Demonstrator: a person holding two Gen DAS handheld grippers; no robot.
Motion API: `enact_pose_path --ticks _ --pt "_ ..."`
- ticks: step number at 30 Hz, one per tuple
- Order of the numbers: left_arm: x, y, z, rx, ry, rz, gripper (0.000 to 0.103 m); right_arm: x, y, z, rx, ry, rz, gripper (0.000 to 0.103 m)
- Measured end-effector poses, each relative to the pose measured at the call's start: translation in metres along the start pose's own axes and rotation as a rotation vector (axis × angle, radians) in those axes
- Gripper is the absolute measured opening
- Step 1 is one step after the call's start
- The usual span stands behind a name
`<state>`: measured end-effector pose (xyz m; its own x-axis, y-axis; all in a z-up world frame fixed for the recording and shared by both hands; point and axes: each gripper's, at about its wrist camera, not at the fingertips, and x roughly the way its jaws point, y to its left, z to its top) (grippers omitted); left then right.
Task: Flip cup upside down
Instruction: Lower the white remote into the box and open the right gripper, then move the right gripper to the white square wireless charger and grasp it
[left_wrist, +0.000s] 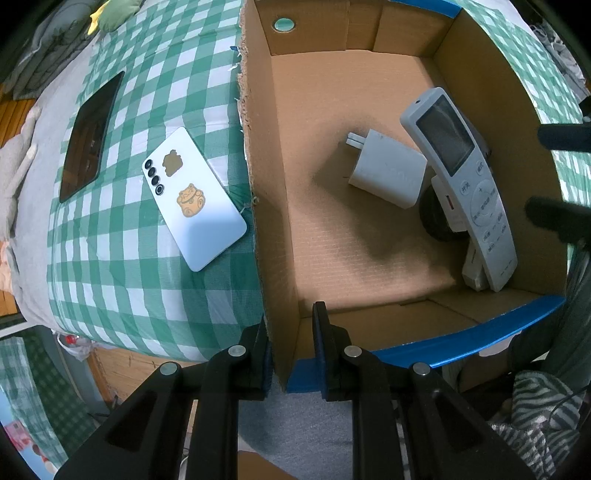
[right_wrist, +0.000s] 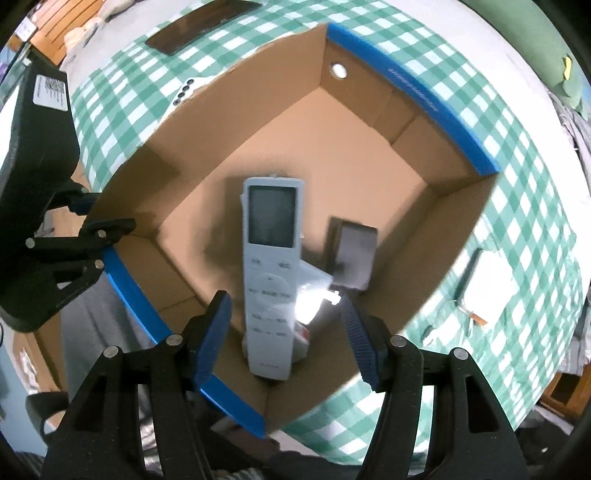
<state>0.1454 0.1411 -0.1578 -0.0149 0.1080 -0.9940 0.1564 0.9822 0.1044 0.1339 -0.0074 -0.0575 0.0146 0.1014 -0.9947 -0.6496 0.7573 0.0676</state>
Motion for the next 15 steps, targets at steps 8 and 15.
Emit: enact_pose_path --ticks 8,15 --pt "0.001 0.000 0.006 0.004 0.002 0.003 0.017 -0.011 -0.042 -0.012 0.081 -0.020 -0.021 0.065" --pt "0.001 0.001 0.016 0.006 0.006 0.003 0.017 -0.019 -0.091 -0.025 0.182 -0.029 -0.039 0.065"
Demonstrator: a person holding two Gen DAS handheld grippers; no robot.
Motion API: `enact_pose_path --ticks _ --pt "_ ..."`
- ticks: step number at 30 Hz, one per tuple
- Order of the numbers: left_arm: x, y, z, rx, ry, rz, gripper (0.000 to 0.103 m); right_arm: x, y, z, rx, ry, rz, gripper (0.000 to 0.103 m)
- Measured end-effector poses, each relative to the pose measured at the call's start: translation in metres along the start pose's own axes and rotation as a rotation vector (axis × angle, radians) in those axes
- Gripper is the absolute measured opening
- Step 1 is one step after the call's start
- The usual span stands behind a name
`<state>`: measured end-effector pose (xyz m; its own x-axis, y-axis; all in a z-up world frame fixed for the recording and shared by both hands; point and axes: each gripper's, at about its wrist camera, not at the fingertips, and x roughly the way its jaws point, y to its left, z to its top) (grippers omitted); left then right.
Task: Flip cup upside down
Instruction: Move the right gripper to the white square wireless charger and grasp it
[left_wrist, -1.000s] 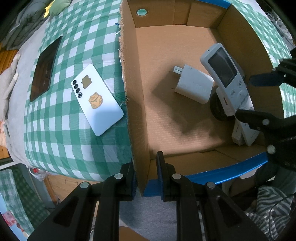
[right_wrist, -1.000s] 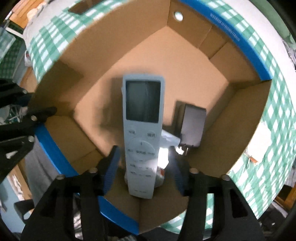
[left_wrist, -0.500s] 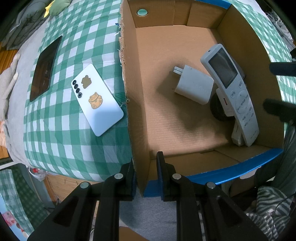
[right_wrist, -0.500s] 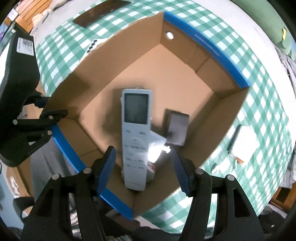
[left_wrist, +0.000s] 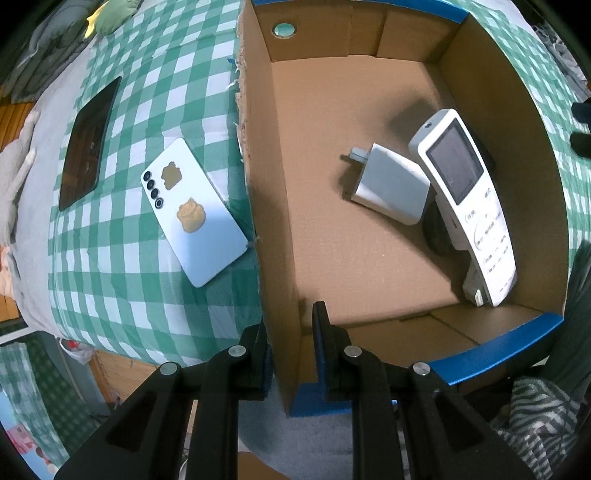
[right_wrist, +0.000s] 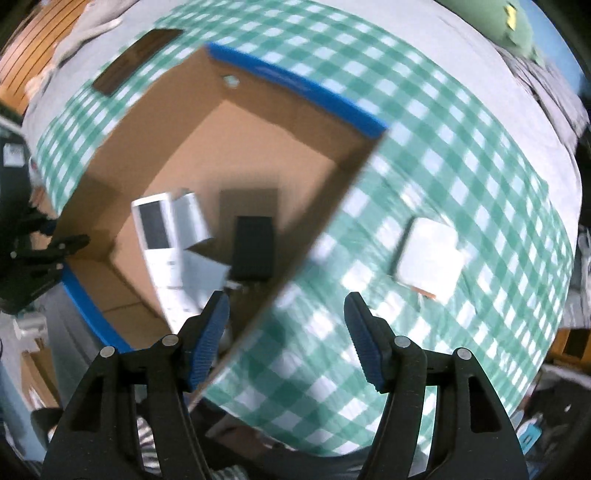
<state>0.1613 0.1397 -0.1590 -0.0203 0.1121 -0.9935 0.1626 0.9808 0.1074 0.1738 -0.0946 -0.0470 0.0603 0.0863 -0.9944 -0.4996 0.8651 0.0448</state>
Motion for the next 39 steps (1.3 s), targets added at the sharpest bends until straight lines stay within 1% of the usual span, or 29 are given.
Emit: enact_pose_path --ticks 4,9,12,15,17,19,23,31,37,39 --pt "0.002 0.001 0.006 0.004 0.003 -0.004 0.017 -0.001 -0.027 0.001 0.058 -0.003 -0.001 0.065" --pt "0.004 0.005 0.015 -0.002 0.002 -0.014 0.017 0.010 -0.057 0.004 0.109 0.011 -0.042 0.066" --pt "0.006 0.004 0.020 -0.002 0.003 -0.013 0.017 0.025 -0.077 0.006 0.152 0.035 -0.064 0.066" --pt "0.008 0.004 0.025 0.003 0.005 -0.013 0.017 0.042 -0.096 0.009 0.190 0.058 -0.109 0.067" --pt "0.009 0.005 0.029 0.003 0.006 -0.015 0.017 0.056 -0.106 0.009 0.219 0.079 -0.119 0.069" --pt "0.009 0.006 0.033 0.005 0.005 -0.015 0.017 0.069 -0.115 0.009 0.244 0.097 -0.126 0.069" --pt "0.009 0.006 0.042 0.009 0.003 -0.014 0.017 0.086 -0.123 0.010 0.273 0.113 -0.136 0.069" --pt "0.010 0.007 0.051 0.013 0.006 -0.015 0.017 0.114 -0.132 0.025 0.309 0.129 -0.191 0.069" --pt "0.010 0.007 0.051 0.010 0.007 -0.013 0.017 0.126 -0.131 0.028 0.315 0.126 -0.254 0.073" --pt "0.010 0.007 0.051 0.004 0.005 -0.014 0.017 0.128 -0.125 0.029 0.300 0.128 -0.286 0.072"
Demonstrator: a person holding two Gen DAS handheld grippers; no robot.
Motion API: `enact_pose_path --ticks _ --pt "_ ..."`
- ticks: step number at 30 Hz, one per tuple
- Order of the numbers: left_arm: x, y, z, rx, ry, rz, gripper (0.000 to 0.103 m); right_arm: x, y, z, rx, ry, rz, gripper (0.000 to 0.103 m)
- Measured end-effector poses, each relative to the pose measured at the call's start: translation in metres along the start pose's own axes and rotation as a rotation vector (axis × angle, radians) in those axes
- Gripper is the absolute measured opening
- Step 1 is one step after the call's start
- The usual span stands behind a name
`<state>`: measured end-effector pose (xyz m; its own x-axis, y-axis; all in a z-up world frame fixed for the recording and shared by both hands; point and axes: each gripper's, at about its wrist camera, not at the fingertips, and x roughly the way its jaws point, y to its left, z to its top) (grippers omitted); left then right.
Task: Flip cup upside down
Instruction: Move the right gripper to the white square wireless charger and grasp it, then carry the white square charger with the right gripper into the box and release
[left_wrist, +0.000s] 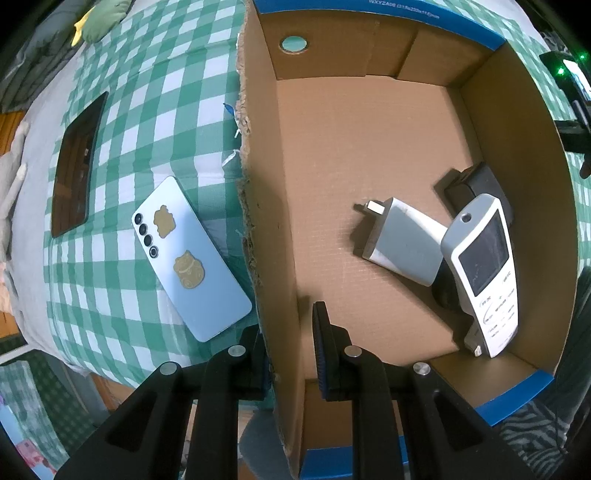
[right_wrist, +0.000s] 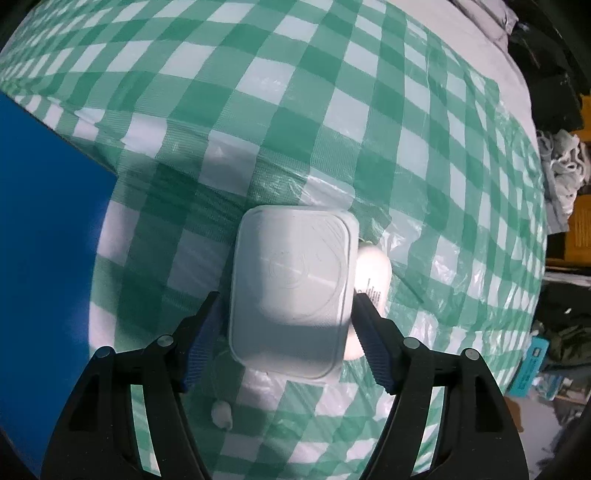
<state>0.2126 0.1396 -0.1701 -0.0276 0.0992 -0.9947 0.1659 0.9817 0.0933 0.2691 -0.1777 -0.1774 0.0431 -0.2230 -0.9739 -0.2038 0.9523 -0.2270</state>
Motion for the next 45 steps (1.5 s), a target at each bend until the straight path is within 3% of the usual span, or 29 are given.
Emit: enact_pose_path --ticks 6,10,13,21,30,45 --pt "0.000 -0.003 -0.001 0.007 0.004 0.013 0.021 0.000 0.014 -0.013 -0.050 -0.020 -0.021 0.067" --pt "0.000 -0.004 -0.002 0.007 0.005 0.013 0.021 -0.010 0.024 -0.027 -0.071 0.003 0.077 0.067" --pt "0.000 -0.004 -0.002 0.008 0.004 0.014 0.021 -0.007 0.024 -0.042 -0.071 0.044 0.197 0.067" --pt "0.000 -0.003 -0.002 0.007 0.003 0.011 0.022 -0.005 0.028 -0.060 -0.050 0.065 0.306 0.066" --pt "0.001 -0.003 -0.001 0.014 0.011 0.005 0.022 0.002 0.033 -0.049 -0.038 0.075 0.293 0.065" --pt "0.002 -0.001 -0.001 0.015 0.011 0.002 0.022 -0.053 0.046 -0.079 -0.136 0.026 0.265 0.063"
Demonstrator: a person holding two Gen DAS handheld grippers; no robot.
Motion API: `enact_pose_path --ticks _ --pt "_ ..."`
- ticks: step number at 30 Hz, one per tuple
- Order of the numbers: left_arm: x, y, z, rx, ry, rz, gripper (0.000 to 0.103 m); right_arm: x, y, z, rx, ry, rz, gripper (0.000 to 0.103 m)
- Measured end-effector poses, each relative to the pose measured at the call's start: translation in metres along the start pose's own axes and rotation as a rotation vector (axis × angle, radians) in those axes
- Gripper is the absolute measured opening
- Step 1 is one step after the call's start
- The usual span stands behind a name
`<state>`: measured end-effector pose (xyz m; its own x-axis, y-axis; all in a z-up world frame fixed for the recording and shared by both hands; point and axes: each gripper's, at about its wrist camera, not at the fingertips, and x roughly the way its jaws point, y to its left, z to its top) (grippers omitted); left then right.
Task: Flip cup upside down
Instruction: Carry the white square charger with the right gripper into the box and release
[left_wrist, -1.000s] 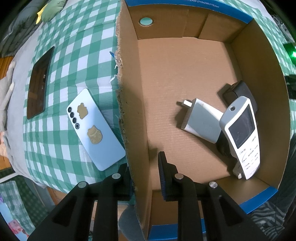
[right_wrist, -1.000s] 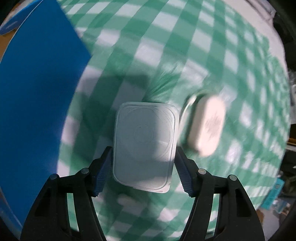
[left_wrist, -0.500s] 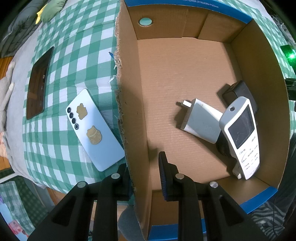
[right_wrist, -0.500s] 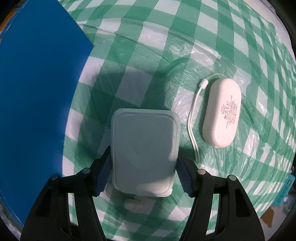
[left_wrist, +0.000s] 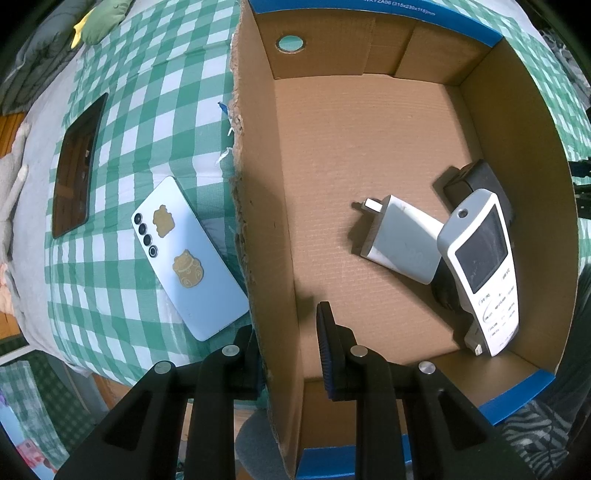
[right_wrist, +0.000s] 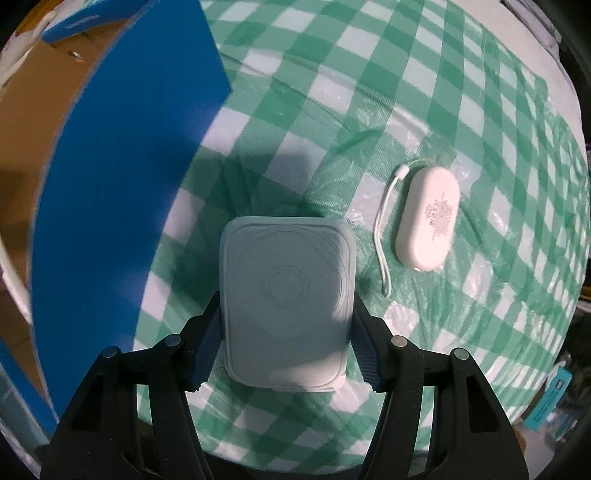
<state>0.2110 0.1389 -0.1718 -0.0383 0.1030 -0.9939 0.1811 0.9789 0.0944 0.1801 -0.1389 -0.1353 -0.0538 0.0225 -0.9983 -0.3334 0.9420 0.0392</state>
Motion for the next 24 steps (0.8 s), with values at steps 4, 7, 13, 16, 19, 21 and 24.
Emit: enact_pose_path --ticks 4,7,13,16,19,21,24 --pt "-0.001 0.001 -0.002 0.001 -0.004 0.001 0.022 -0.023 -0.005 0.001 -0.019 -0.026 0.000 0.063" --pt "-0.002 0.001 -0.005 -0.003 -0.009 0.000 0.022 -0.042 0.003 -0.002 -0.039 -0.049 0.005 0.063" --pt "-0.005 0.001 -0.013 -0.003 -0.011 -0.006 0.022 -0.083 0.024 -0.006 -0.084 -0.095 0.013 0.063" --pt "-0.007 0.000 -0.017 -0.001 -0.014 -0.007 0.022 -0.099 0.035 -0.009 -0.113 -0.117 0.019 0.063" --pt "-0.009 -0.001 -0.023 -0.003 -0.018 -0.010 0.022 -0.111 0.047 -0.010 -0.147 -0.139 0.028 0.063" --pt "-0.010 -0.001 -0.026 -0.005 -0.020 -0.010 0.022 -0.116 0.053 -0.008 -0.168 -0.150 0.034 0.063" --pt "-0.011 -0.003 -0.031 -0.007 -0.024 -0.010 0.022 -0.122 0.069 -0.006 -0.197 -0.160 0.057 0.063"
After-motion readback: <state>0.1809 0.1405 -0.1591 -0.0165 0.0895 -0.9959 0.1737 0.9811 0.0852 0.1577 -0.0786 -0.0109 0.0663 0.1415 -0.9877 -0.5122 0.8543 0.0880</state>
